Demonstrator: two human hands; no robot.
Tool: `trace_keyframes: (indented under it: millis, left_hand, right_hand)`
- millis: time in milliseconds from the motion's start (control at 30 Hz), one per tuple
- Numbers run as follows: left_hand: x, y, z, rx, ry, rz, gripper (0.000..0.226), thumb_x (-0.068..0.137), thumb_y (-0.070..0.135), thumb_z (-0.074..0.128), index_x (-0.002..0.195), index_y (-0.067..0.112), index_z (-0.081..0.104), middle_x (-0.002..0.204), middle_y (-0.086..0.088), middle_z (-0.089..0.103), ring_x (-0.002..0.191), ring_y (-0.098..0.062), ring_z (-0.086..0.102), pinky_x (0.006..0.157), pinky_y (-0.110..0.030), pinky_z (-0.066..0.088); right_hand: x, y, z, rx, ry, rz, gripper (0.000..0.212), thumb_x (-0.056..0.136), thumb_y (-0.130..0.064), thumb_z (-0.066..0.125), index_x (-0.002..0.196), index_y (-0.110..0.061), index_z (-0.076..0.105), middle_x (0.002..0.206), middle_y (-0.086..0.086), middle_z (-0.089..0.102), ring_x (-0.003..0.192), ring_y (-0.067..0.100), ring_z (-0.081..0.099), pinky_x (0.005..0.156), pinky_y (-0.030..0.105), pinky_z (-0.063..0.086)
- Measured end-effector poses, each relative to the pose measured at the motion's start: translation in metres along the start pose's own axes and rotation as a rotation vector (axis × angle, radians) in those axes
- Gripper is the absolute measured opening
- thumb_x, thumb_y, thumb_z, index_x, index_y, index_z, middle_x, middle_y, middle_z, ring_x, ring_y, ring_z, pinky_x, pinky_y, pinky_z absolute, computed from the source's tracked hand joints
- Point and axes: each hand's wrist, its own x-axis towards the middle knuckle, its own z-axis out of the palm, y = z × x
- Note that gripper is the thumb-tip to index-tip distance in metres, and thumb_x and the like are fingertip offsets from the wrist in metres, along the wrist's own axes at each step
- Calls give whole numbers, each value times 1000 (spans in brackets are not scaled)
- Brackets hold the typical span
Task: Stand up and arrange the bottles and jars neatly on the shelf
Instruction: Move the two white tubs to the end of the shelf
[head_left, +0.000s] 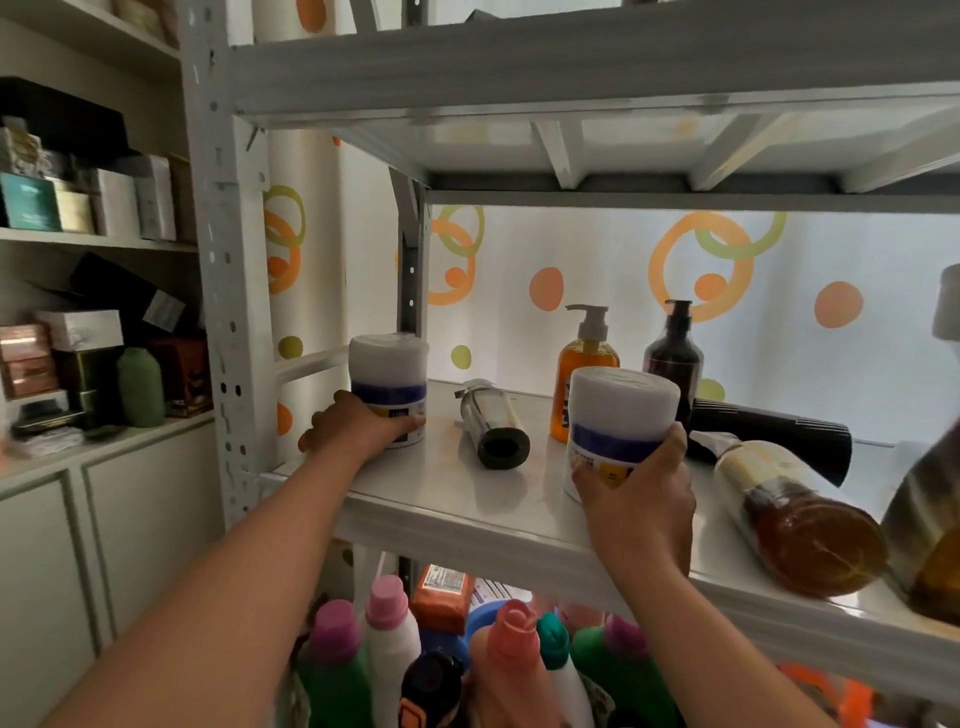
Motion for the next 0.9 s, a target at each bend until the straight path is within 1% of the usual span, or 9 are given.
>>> trace_keyframes:
  millis: [67, 233, 333, 433, 500, 600, 700, 800, 900]
  left_hand:
    - [-19, -3, -8, 19, 20, 35, 112, 36, 91, 56, 120, 18, 47, 120, -6, 61, 112, -30, 56, 95, -44, 46]
    - [-50, -13, -32, -1, -2, 50, 114, 32, 87, 62, 120, 16, 49, 117, -5, 63, 108, -28, 59, 91, -42, 51]
    - [-67, -15, -42, 11, -2, 60, 105, 43, 81, 67, 123, 16, 48, 120, -5, 63, 108, -27, 59, 92, -41, 51]
    - [-76, -17, -47, -1, 13, 61, 95, 52, 73, 72, 125, 17, 47, 121, -5, 62, 110, -27, 58, 90, -39, 50]
    - [-79, -20, -49, -28, 5, 71, 92, 53, 70, 73, 124, 18, 47, 120, -5, 62, 109, -28, 58, 90, -40, 50]
    - [-82, -23, -48, -87, -7, 95, 83, 56, 65, 75, 120, 19, 48, 117, -5, 63, 107, -26, 59, 89, -41, 51]
    - [-85, -26, -47, -129, 9, 114, 76, 60, 60, 76, 118, 20, 48, 116, -3, 63, 105, -25, 59, 85, -36, 50]
    - [-83, -32, -48, -184, 5, 124, 76, 57, 59, 77, 118, 24, 50, 114, 0, 64, 103, -22, 61, 83, -36, 52]
    - [-77, -41, -50, -211, -11, 147, 73, 49, 65, 73, 110, 28, 56, 103, 3, 68, 95, -18, 64, 81, -39, 55]
  right_hand:
    - [-2, -1, -1, -3, 19, -5, 86, 71, -33, 76, 136, -23, 21, 128, 11, 49, 116, 31, 49, 89, 48, 48]
    - [-12, -4, -7, -5, 18, -27, 90, 67, -38, 78, 135, -23, 21, 124, 13, 51, 112, 32, 52, 89, 47, 49]
    - [-13, -7, -13, -10, -10, -34, 96, 64, -38, 81, 138, -19, 23, 124, 15, 50, 112, 32, 50, 91, 46, 49]
    - [-18, -9, -19, 0, -26, -103, 90, 63, -36, 82, 134, -17, 32, 119, 14, 53, 108, 30, 52, 89, 44, 50]
    - [-26, -12, -21, 24, -48, -169, 89, 62, -36, 82, 134, -19, 32, 118, 12, 54, 107, 28, 52, 87, 40, 48]
    - [-41, -25, -18, 121, -103, -243, 90, 61, -37, 83, 134, -21, 33, 115, 4, 51, 105, 20, 49, 80, 28, 43]
    - [-57, -49, -2, 249, -210, -294, 90, 59, -38, 83, 133, -25, 34, 112, -7, 47, 103, 11, 46, 81, 23, 42]
    - [-64, -71, 19, 338, -289, -254, 88, 59, -38, 83, 132, -28, 34, 117, -5, 51, 107, 12, 49, 84, 24, 46]
    - [-65, -80, 38, 329, -300, -246, 88, 61, -41, 82, 132, -28, 32, 121, -4, 51, 109, 13, 49, 86, 26, 46]
